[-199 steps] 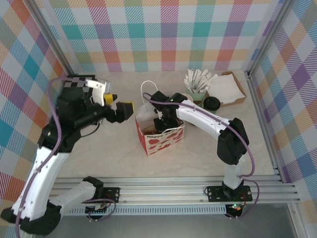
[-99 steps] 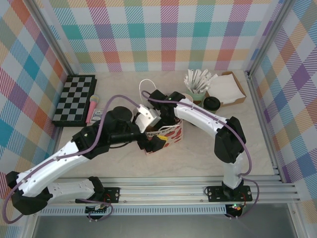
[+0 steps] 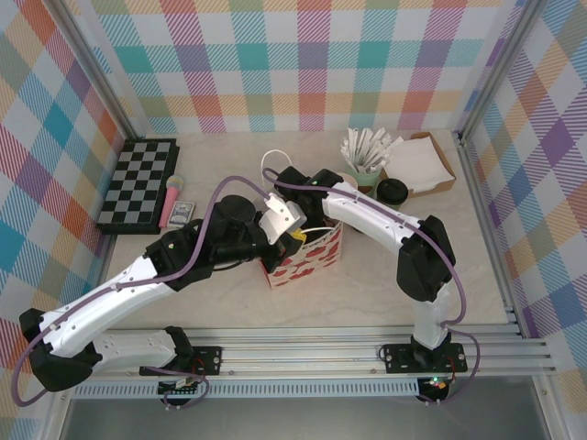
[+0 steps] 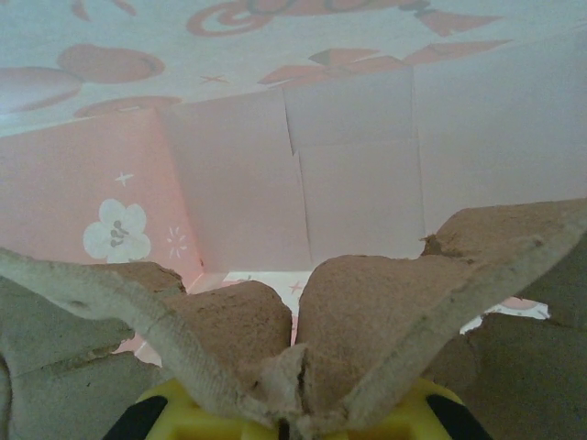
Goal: Pack the takeout coffee
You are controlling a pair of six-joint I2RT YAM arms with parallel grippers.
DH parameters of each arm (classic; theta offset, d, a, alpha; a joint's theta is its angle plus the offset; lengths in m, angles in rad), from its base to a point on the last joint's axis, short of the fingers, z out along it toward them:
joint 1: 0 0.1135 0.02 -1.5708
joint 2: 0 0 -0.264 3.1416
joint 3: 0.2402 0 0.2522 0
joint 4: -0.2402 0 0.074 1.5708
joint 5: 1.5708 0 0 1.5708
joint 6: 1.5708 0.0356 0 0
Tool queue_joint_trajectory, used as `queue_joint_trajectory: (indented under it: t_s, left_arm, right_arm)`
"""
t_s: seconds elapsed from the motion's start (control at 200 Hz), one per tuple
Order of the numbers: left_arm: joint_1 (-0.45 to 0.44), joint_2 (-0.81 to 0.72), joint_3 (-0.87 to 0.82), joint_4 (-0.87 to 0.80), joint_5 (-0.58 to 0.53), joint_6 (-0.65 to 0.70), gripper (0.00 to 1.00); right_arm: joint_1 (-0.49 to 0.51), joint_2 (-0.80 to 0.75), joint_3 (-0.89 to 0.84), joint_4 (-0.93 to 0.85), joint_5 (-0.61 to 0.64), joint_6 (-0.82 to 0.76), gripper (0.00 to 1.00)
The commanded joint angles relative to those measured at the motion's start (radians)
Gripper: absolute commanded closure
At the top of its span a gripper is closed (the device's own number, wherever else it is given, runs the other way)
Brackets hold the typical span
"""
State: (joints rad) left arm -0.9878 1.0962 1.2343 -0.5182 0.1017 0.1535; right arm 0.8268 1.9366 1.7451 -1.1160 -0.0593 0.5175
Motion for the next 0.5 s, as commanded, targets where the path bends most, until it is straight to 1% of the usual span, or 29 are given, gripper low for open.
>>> queue_joint_trajectory:
  t_s: [0.0,0.11,0.5]
  left_arm:
    - [-0.014,-0.023,0.008,0.011,0.004,0.0,1.0]
    - [-0.013,-0.025,0.007,0.012,0.02,0.009,1.0]
    - [-0.014,-0.055,-0.015,0.005,0.061,0.018,1.0]
  right_arm:
    - [0.008,0.009,-0.014,-0.011,0.031,0.007,1.0]
    - [0.008,0.02,-0.027,-0.021,0.059,-0.003,1.0]
    - [0.008,0.036,-0.063,0.015,0.051,-0.02,1.0]
